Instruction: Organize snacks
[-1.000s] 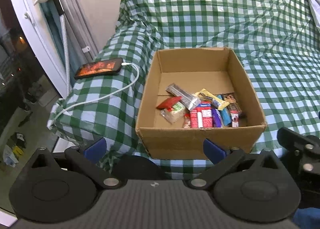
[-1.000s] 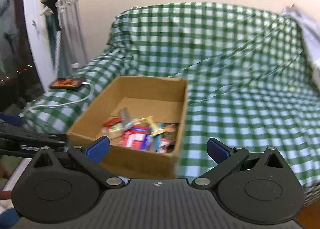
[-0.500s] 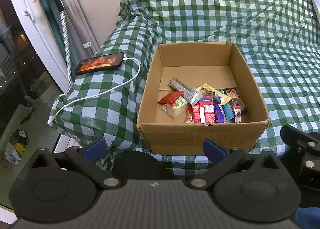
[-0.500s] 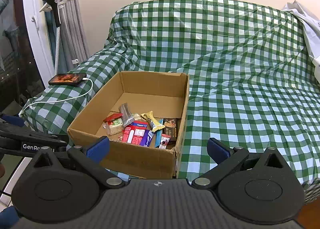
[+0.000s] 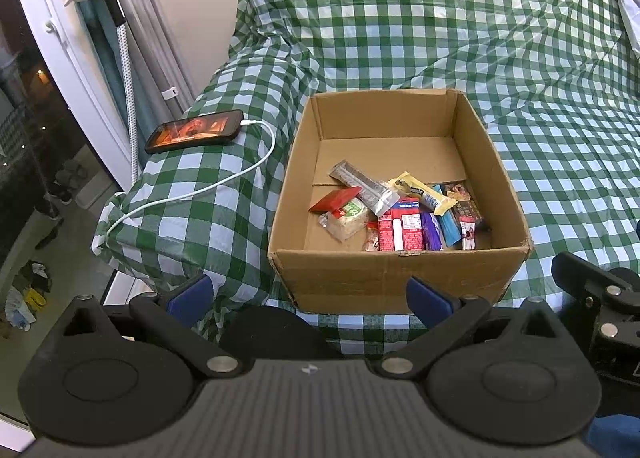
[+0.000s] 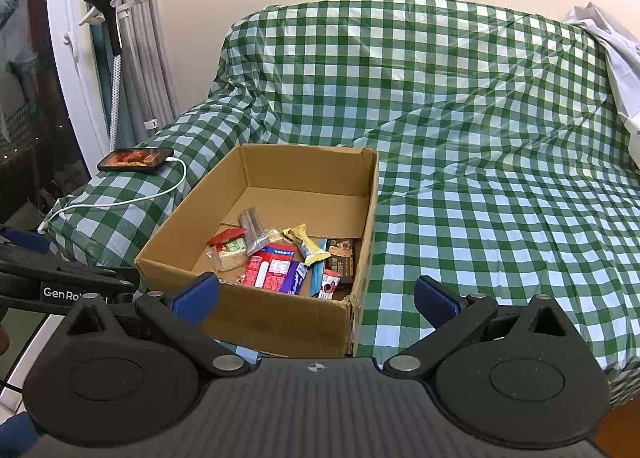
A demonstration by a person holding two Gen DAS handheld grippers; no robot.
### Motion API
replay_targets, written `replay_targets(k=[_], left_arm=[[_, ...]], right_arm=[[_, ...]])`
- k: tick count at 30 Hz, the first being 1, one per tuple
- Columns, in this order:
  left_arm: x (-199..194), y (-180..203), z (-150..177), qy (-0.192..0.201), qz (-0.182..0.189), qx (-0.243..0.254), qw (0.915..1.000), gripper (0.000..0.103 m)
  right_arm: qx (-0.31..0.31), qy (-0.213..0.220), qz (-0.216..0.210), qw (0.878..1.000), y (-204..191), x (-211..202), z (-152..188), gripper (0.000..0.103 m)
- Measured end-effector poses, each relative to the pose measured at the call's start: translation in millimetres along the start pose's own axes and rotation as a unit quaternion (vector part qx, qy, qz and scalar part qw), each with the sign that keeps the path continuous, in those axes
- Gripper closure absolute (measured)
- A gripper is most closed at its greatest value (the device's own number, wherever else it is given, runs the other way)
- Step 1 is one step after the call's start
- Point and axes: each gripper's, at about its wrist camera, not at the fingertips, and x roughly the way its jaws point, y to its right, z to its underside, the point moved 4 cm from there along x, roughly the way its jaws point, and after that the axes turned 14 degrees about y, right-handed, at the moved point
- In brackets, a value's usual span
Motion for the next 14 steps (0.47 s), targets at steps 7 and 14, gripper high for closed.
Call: replay_targets(k=[7, 14], left_arm=[[-0.5, 1.1, -0.8, -0.001, -0.001, 0.001, 1.0, 0.0], [-0.3, -1.5, -2.5, 0.001, -0.007, -0.005, 1.0, 0.0]], right_arm=[[0.0, 0.0, 0.0, 1.0, -0.1, -0.3, -0.2, 0.001], [-0.002, 0.01, -0.011, 1.0, -1.9, -2.9, -3.8, 0.001]])
